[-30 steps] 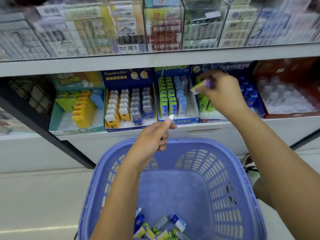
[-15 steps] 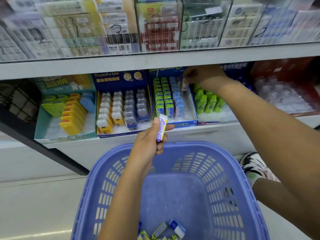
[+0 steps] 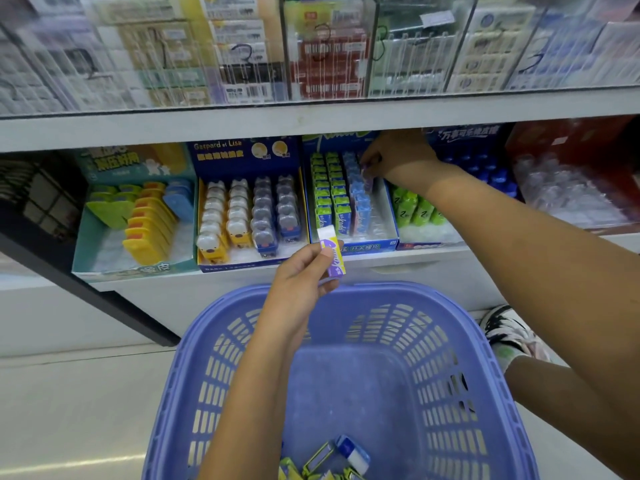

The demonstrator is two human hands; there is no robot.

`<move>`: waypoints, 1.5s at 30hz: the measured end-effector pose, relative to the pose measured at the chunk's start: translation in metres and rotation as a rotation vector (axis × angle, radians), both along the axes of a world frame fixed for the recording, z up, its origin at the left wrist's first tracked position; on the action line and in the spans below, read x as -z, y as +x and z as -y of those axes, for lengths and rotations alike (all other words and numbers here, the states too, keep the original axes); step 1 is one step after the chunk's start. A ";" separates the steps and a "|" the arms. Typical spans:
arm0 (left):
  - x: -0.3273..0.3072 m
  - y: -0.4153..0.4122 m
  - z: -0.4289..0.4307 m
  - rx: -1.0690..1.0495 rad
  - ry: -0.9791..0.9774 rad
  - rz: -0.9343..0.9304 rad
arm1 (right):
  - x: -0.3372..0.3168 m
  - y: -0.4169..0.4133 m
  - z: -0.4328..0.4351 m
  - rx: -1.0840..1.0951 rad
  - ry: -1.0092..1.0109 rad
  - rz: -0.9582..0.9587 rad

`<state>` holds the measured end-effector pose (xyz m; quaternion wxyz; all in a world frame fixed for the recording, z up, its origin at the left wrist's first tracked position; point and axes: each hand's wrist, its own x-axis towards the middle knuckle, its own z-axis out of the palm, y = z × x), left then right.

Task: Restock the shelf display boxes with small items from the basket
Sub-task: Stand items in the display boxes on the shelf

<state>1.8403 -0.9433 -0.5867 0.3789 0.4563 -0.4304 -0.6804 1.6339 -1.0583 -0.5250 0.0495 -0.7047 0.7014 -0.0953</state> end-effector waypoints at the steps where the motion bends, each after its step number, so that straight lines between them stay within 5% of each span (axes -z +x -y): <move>1: 0.000 0.000 0.000 -0.001 -0.016 0.018 | 0.000 0.000 0.001 0.001 0.007 0.000; 8: -0.006 0.000 -0.004 -0.029 0.005 -0.181 | 0.000 0.007 -0.020 0.101 -0.107 0.059; 11: -0.008 -0.004 -0.003 -0.115 0.012 -0.287 | 0.008 0.014 -0.065 0.204 -0.253 0.557; 14: -0.010 -0.013 -0.005 -0.166 -0.047 -0.334 | 0.018 0.037 -0.117 0.068 0.002 1.144; 18: -0.009 -0.027 -0.006 -0.158 -0.174 -0.296 | 0.026 0.047 -0.130 0.094 -0.104 1.289; 21: 0.000 -0.031 -0.003 -0.050 -0.404 0.113 | 0.020 0.027 -0.117 0.178 -0.281 1.255; 23: 0.012 -0.028 -0.002 0.059 -0.663 0.596 | 0.014 0.009 -0.103 0.244 -0.392 1.091; 25: 0.021 -0.027 -0.003 0.138 -0.845 0.837 | 0.012 -0.003 -0.085 0.249 -0.454 0.886; 32: 0.024 -0.026 0.000 0.152 -0.908 0.906 | 0.027 -0.008 -0.032 0.106 -0.307 0.370; 45: 0.019 -0.016 0.003 0.241 -0.816 0.809 | 0.009 0.002 -0.031 0.007 -0.081 -0.133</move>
